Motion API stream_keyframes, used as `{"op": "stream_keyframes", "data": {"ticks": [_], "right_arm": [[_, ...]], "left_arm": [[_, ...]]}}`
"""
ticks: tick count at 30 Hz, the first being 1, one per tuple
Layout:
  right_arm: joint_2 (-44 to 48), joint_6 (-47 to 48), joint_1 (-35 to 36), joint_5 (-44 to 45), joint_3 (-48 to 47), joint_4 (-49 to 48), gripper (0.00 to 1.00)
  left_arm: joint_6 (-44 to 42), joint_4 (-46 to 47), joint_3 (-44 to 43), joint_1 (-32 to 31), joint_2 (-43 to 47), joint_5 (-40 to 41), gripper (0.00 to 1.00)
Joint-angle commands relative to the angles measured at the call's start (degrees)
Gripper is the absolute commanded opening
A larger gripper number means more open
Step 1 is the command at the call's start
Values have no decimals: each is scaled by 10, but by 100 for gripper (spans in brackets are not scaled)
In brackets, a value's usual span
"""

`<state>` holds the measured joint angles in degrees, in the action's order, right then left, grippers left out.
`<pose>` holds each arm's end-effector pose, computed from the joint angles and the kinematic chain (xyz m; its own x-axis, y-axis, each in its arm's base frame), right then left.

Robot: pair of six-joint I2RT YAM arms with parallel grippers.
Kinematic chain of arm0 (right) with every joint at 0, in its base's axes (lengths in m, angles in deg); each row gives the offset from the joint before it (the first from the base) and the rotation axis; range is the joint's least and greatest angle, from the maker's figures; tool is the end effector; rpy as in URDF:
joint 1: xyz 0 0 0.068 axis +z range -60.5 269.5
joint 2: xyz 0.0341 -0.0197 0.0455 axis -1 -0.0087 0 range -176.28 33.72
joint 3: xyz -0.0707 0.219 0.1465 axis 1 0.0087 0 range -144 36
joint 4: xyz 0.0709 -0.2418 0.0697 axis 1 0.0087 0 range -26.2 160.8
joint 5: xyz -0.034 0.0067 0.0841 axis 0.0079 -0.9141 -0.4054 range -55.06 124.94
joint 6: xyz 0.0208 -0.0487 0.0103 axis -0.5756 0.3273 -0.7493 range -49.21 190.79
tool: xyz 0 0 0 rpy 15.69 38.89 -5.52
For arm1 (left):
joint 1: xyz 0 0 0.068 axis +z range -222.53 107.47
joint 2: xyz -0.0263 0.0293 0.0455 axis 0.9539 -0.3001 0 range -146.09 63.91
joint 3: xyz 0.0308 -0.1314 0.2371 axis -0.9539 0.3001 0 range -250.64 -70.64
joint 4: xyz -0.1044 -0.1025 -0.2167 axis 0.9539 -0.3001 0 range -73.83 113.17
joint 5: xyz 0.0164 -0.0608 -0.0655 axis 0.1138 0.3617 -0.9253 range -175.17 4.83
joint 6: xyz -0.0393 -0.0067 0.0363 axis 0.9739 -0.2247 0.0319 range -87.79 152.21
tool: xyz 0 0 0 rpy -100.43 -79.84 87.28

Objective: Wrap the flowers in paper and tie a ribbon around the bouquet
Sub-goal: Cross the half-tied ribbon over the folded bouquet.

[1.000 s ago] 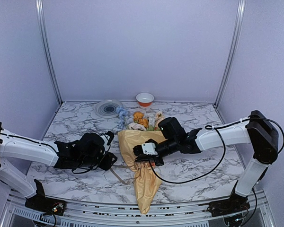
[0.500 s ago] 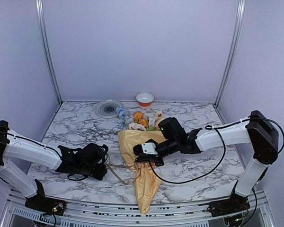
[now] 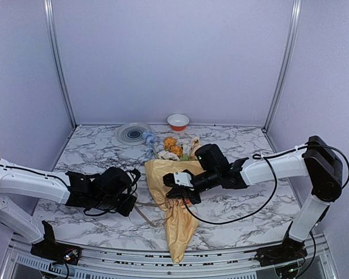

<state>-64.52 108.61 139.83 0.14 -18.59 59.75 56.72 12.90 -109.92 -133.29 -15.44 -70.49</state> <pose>0.2117 0.2870 0.1832 0.2384 -0.5014 -0.8318 -0.9705 -0.1542 -0.1852 0.1381 -0.2282 0.1777 -0.6596 0.3565 -0.6617 0.5400 0.8371 -0.0873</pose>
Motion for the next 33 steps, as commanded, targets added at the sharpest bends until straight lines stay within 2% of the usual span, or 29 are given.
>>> {"op": "stream_keyframes", "data": {"ticks": [1, 5, 8, 14, 19, 26, 33], "right_arm": [[10, -71, -13, -2, -10, -32, 0], [6, -119, -17, -10, -11, -42, 0], [8, -139, -42, -27, -6, -48, 0], [16, -173, -54, -62, 12, -79, 0], [15, -173, -57, -78, 17, -93, 0], [13, -164, -59, -83, 12, -91, 0], [9, -161, -61, -92, 9, -89, 0]], "left_arm": [[-88, -69, -133, -23, 20, 45, 0], [-166, -87, -248, -76, -8, 6, 0], [-219, -83, -301, -113, -21, -46, 0], [-305, -39, -351, -153, -42, -166, 0], [-357, 51, -386, -178, -64, -236, 0], [-428, 63, -518, -182, -159, -232, 0], [-462, 97, -592, -176, -215, -132, 0]]}}
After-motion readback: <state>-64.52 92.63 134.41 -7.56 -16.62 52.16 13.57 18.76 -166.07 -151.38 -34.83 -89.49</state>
